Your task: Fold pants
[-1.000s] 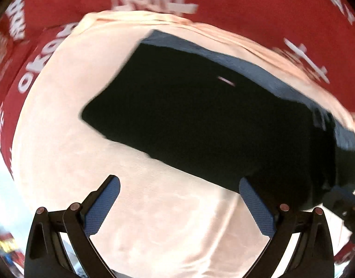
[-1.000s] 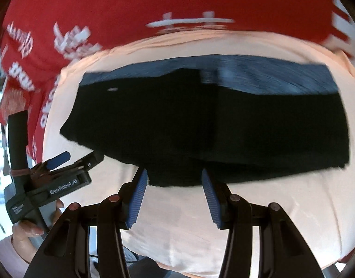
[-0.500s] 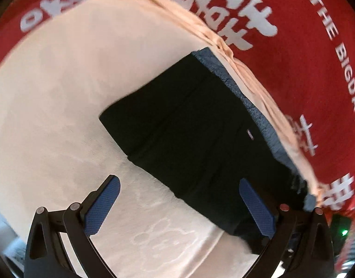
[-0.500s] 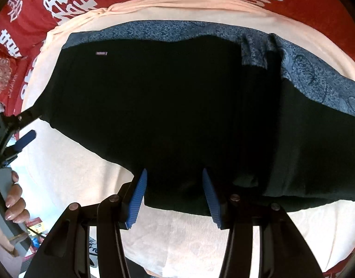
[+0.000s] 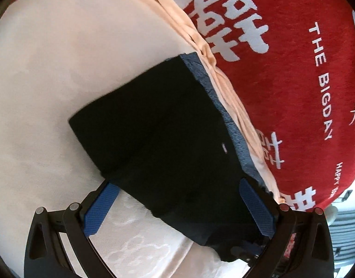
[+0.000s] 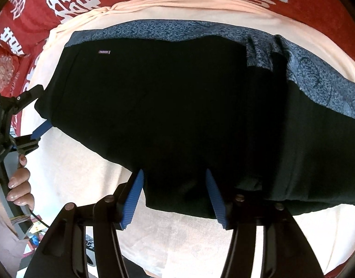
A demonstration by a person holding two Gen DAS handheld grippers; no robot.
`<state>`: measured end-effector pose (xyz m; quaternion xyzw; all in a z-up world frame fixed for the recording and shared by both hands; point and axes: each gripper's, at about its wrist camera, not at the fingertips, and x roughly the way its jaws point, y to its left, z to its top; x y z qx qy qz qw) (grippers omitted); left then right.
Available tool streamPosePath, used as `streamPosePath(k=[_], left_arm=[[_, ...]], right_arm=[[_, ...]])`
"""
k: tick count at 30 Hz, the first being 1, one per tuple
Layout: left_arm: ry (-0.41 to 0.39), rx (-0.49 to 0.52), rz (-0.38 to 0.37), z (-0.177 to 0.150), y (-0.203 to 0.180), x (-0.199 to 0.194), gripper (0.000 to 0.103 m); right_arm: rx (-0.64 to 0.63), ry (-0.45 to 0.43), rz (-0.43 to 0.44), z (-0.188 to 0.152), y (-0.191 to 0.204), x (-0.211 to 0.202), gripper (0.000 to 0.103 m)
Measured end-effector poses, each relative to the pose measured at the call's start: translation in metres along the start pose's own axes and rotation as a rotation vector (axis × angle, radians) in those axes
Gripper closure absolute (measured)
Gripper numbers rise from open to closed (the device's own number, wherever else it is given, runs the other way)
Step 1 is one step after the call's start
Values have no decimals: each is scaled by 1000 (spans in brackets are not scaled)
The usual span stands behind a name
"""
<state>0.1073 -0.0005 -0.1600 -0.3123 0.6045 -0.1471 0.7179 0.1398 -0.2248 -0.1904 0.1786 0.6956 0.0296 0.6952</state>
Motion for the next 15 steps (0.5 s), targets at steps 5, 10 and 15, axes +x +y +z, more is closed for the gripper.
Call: streamPosePath(k=[5, 10, 15], left_arm=[[-7, -16, -32, -2, 1, 9, 0], [-49, -67, -34, 1, -6, 4, 0], [-68, -6, 32, 4, -17, 9, 0]], right_arm=[[-10, 3, -12, 0, 0, 0, 43], [-17, 2, -16, 0, 3, 1, 42], [-11, 1, -3, 1, 2, 2, 42]])
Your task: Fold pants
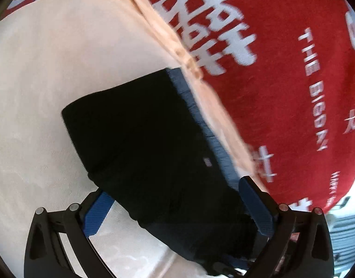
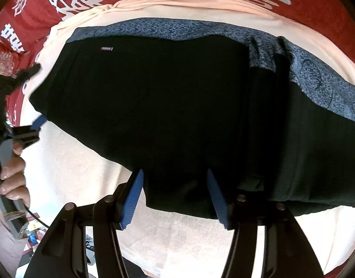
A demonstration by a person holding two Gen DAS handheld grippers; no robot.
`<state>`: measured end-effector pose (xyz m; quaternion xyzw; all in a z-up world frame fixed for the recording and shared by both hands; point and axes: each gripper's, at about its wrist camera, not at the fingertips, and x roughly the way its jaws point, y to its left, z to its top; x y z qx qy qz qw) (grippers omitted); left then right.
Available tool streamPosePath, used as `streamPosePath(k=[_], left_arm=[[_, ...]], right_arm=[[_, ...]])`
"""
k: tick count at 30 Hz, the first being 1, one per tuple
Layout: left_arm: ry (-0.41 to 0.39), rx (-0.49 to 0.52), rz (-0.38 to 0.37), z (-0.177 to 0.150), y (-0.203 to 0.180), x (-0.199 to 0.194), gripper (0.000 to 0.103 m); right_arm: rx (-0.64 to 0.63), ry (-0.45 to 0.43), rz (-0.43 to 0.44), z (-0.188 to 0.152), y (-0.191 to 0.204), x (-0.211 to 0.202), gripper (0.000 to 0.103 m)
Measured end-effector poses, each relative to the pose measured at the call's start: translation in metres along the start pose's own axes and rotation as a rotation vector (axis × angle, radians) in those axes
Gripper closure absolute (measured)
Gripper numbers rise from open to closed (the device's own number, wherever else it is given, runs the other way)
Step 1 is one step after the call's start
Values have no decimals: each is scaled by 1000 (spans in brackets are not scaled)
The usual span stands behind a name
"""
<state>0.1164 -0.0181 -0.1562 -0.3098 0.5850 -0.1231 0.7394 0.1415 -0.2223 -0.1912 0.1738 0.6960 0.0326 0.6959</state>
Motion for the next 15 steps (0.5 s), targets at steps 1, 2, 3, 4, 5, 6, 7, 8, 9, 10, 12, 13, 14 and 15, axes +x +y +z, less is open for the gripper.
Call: streamPosePath(k=[1, 2, 3, 4, 5, 6, 7, 8, 9, 10, 12, 13, 14, 15], left_arm=[[7, -11, 20, 0, 4, 4, 1], [9, -23, 42, 1, 8, 9, 4], [-9, -24, 63, 1, 9, 9, 8], [-23, -5, 107, 0, 4, 7, 19], [-25, 16, 146, -1, 0, 7, 30], [-23, 65, 224, -1, -5, 9, 52], [-19, 93, 255, -2, -7, 9, 57], [-23, 124, 274, -2, -10, 9, 58], [-31, 158, 295, -3, -15, 8, 62], [-41, 203, 322, -5, -21, 7, 64], [-94, 390, 423, -18, -47, 7, 64], [-116, 476, 469, -27, -57, 9, 65], [-137, 554, 506, -35, -67, 10, 65], [-174, 668, 548, -49, -79, 10, 65]], right_arm=[[1, -2, 4, 0, 0, 0, 42], [0, -2, 3, 0, -1, 1, 42], [-2, -3, 2, -1, -1, 1, 42], [-5, -3, 0, -1, 0, 1, 42], [-12, -2, -3, -1, 0, 0, 42], [-15, -2, -4, -2, 1, 0, 42], [-25, 2, -4, -1, 2, -3, 42], [-30, 4, -3, -1, 3, -5, 41], [-38, 3, 1, 0, 4, -10, 41], [-46, -4, 6, 2, 4, -16, 41], [-54, -27, 16, 6, 4, -30, 41], [-53, -51, 26, 12, 3, -43, 41], [-47, -69, 32, 18, 2, -53, 41], [-42, -80, 42, 22, 1, -59, 41]])
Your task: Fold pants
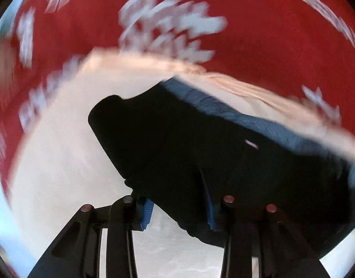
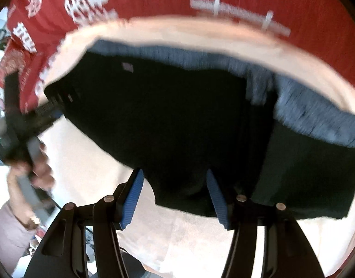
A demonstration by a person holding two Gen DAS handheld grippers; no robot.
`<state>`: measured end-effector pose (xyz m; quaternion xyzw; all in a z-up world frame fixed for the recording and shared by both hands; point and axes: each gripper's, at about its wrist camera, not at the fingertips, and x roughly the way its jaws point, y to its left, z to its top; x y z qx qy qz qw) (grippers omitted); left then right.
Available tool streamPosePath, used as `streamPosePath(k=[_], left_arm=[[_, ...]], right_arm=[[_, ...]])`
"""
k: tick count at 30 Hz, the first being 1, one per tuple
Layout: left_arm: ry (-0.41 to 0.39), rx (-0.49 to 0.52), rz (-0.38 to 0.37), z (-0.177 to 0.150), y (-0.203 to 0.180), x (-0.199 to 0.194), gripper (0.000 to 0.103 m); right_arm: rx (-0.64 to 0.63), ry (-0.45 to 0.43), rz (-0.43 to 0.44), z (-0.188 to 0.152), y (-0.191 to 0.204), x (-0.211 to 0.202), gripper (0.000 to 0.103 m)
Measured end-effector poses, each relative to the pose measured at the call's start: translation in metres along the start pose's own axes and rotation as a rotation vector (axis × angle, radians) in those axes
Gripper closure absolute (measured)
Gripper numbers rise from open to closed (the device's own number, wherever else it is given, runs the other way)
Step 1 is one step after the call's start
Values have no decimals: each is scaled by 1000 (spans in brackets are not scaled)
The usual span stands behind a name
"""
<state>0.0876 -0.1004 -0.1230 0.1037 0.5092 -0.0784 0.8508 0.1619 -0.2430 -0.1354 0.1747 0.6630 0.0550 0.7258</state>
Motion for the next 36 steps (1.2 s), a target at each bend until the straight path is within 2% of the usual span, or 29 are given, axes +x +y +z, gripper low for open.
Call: streamPosePath(k=[4, 7, 10, 14, 16, 19, 21, 24, 25, 27, 32, 36], left_arm=[[-116, 252, 92, -12, -33, -16, 65], [-143, 333, 121, -13, -44, -16, 65], [-145, 348, 125, -10, -44, -16, 65], [-138, 347, 119, -10, -44, -16, 65], [-138, 342, 116, -10, -43, -16, 65], [-146, 345, 112, -14, -46, -21, 65], [-149, 343, 111, -15, -45, -21, 65], [-137, 344, 102, -15, -46, -21, 65], [-142, 347, 94, -16, -48, -23, 65], [-169, 379, 99, -17, -55, -33, 65], [-221, 415, 52, -8, -74, -67, 65], [-258, 436, 0, -1, -96, -101, 65]], right_arm=[[23, -29, 100, 44, 3, -28, 39], [-24, -8, 186, 86, 28, -33, 36], [-96, 111, 265, 124, 70, -15, 32], [-235, 167, 238, 150, 129, 11, 32], [-277, 232, 235, 161, 157, 34, 31], [-323, 302, 201, 166, 180, 61, 31], [-360, 349, 147, 166, 190, 81, 31], [-358, 406, 127, 165, 188, 99, 32], [-345, 422, 131, 163, 184, 103, 34], [-329, 431, 152, 161, 179, 105, 84], [-292, 331, 222, 155, 157, 73, 85], [-216, 227, 325, 145, 122, 30, 85]])
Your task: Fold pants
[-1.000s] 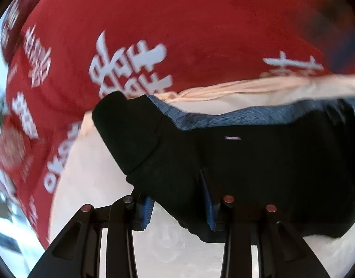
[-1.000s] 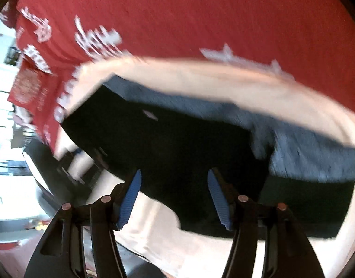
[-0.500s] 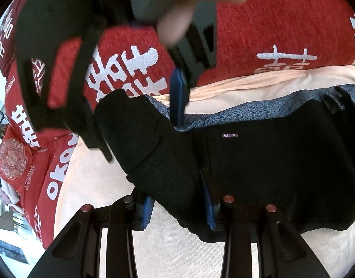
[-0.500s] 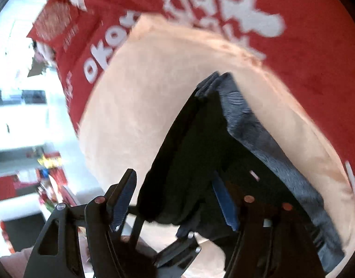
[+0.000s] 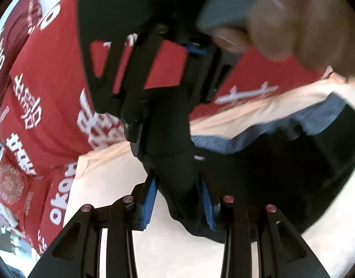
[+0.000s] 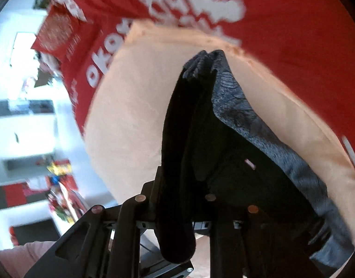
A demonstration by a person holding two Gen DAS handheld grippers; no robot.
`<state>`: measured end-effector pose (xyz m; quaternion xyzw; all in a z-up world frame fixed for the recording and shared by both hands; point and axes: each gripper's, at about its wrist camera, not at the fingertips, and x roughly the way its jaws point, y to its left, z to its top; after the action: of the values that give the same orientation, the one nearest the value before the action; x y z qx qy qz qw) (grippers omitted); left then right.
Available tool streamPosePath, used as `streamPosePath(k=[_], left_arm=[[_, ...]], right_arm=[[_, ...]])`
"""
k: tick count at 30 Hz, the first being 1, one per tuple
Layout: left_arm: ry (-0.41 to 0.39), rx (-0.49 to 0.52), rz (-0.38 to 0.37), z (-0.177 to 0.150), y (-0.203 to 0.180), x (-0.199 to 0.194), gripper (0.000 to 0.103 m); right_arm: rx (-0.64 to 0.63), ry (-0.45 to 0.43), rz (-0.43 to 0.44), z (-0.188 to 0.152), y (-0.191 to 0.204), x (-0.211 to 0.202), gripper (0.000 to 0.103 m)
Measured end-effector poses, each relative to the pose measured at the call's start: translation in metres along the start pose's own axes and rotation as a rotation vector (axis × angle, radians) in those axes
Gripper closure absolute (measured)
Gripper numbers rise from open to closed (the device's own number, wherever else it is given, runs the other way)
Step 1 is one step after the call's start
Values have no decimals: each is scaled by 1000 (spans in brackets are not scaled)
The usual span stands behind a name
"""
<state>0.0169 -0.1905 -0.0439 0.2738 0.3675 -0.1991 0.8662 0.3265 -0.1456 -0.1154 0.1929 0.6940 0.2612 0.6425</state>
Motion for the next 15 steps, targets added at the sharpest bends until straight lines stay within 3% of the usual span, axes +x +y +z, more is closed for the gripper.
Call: streamPosePath(k=[5, 10, 15], left_arm=[[-63, 36, -91, 36, -43, -42, 65], [-110, 125, -205, 69, -118, -76, 65], [-116, 237, -280, 81, -196, -82, 65]], right_arm=[[46, -166, 92, -55, -30, -72, 85], [123, -329, 132, -127, -76, -140, 85], [241, -460, 161, -210, -144, -187, 85]])
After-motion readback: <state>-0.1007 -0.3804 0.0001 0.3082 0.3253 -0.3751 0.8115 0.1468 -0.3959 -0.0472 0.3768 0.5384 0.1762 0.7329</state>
